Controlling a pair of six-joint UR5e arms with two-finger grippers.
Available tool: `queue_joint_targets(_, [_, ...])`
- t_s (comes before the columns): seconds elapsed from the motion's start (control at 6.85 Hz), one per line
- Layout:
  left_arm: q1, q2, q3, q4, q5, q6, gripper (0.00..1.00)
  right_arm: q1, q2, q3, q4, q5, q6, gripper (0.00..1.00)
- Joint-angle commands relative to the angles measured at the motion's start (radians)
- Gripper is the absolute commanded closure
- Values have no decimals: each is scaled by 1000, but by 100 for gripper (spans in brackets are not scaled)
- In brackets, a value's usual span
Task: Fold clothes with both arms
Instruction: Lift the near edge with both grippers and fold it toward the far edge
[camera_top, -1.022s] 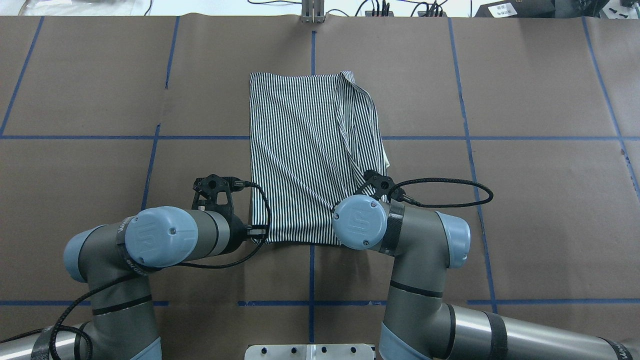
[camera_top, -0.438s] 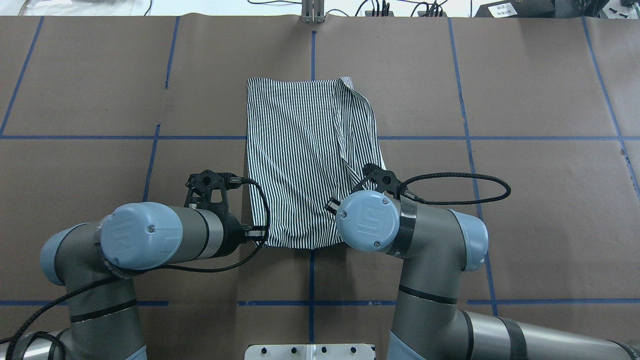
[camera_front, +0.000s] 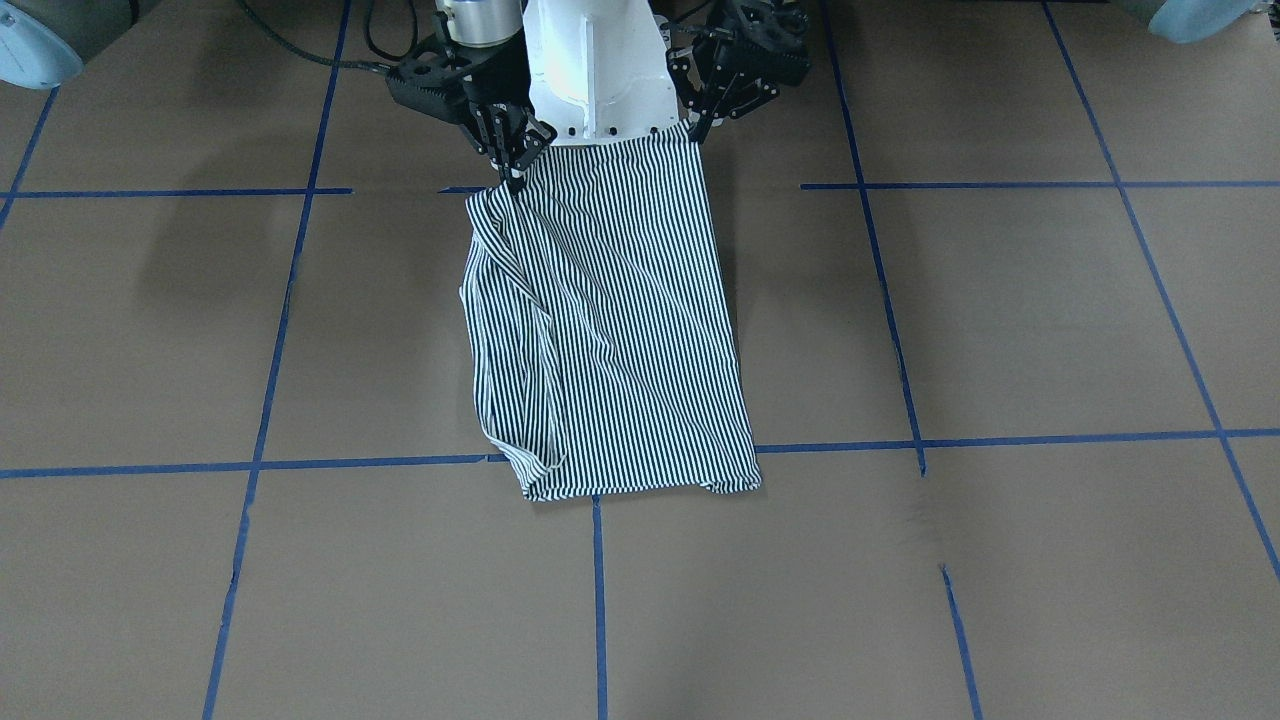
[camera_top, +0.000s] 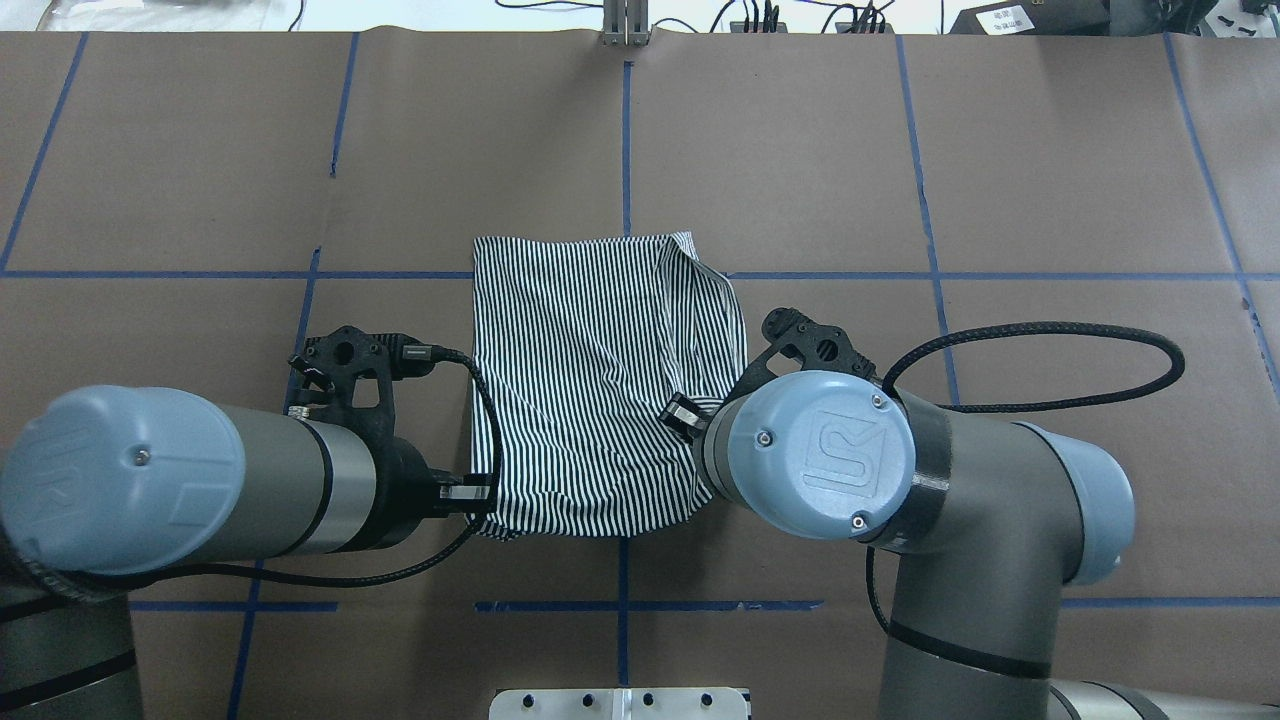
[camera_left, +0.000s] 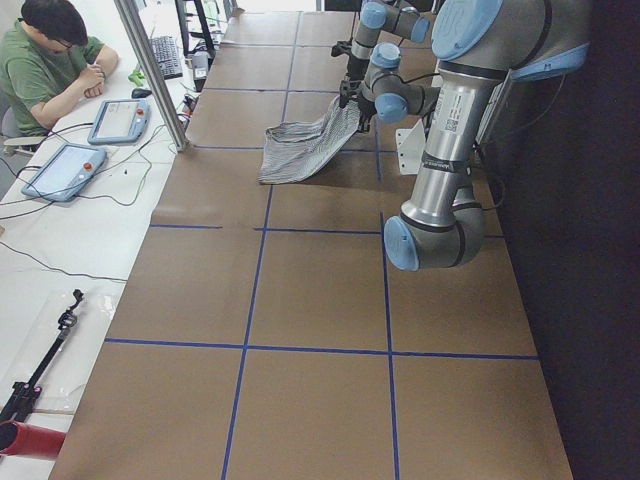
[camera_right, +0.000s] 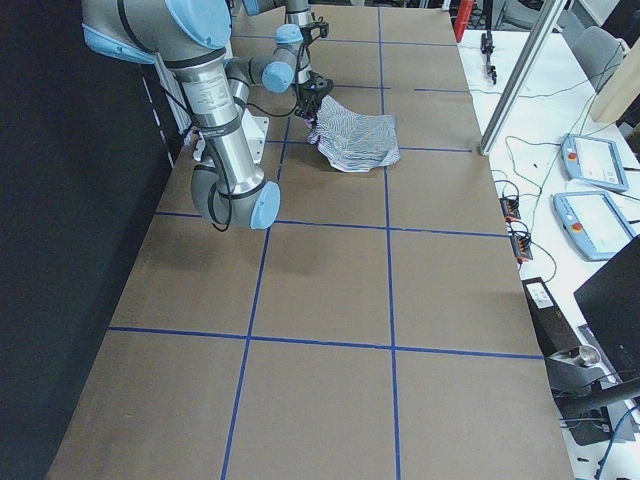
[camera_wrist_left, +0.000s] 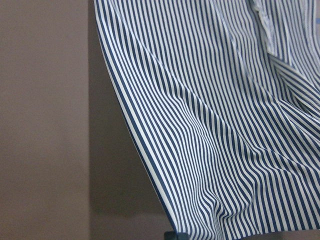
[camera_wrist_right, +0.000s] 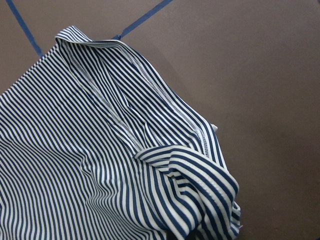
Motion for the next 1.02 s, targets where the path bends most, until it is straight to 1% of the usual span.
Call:
queue_joint_targets(0.0, [-13, -15, -12, 55, -8, 2, 100, -19, 8, -36, -11, -5, -3, 100])
queue_joint_targets(0.15, [-46, -56, 61, 50, -8, 5, 100, 12, 7, -90, 56, -8, -15, 100])
queue_joint_targets(0.29, [-86, -105, 150, 47, -10, 30, 100, 61, 34, -166, 113, -8, -46, 100])
queue_joint_targets(0.58, [-166, -129, 212, 40, -13, 83, 100, 137, 147, -333, 159, -2, -84, 100])
queue_joint_targets(0.73, [-191, -152, 279, 8, -13, 93, 100, 160, 192, -437, 212, -2, -98, 100])
queue_joint_targets(0.88, [-217, -164, 359, -62, -13, 95, 100, 184, 233, -558, 293, -2, -116, 100])
